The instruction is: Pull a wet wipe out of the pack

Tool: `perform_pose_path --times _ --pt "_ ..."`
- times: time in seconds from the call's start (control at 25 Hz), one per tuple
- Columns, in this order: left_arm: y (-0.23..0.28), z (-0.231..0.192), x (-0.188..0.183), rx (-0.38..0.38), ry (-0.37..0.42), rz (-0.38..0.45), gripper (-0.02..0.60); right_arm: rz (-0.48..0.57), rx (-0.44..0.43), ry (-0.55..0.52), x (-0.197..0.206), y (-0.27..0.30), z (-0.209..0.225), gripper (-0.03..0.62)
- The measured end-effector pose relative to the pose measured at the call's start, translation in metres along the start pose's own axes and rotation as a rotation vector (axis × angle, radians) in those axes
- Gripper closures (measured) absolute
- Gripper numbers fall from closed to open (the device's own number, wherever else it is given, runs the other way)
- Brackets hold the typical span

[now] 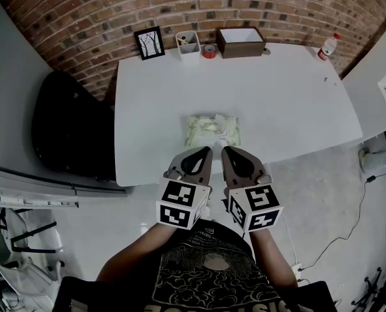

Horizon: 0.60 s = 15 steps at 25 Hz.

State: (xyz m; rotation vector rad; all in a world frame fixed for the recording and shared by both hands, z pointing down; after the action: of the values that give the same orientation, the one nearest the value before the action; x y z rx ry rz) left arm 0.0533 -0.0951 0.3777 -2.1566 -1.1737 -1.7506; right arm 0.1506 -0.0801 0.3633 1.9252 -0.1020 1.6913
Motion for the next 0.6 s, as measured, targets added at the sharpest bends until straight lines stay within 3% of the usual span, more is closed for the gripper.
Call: perform_pose_path --times 0.6 --pt "0.001 0.004 0.006 0.022 0.01 0.014 0.57 -0.006 0.009 -0.003 0.013 -0.001 -0.01 0.577"
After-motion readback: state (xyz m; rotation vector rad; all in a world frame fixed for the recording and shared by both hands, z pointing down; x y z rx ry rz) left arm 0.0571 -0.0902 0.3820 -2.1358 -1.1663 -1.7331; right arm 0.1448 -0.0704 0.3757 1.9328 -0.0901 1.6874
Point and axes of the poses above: the fingertips, and each gripper's own axes: y forward along the fingers, z to its right, x out of its underside, the point moved 6 cm from there along -y, backward along the fingers, and after that the axes turned 10 degrees about -y, right-handed, at the moved point
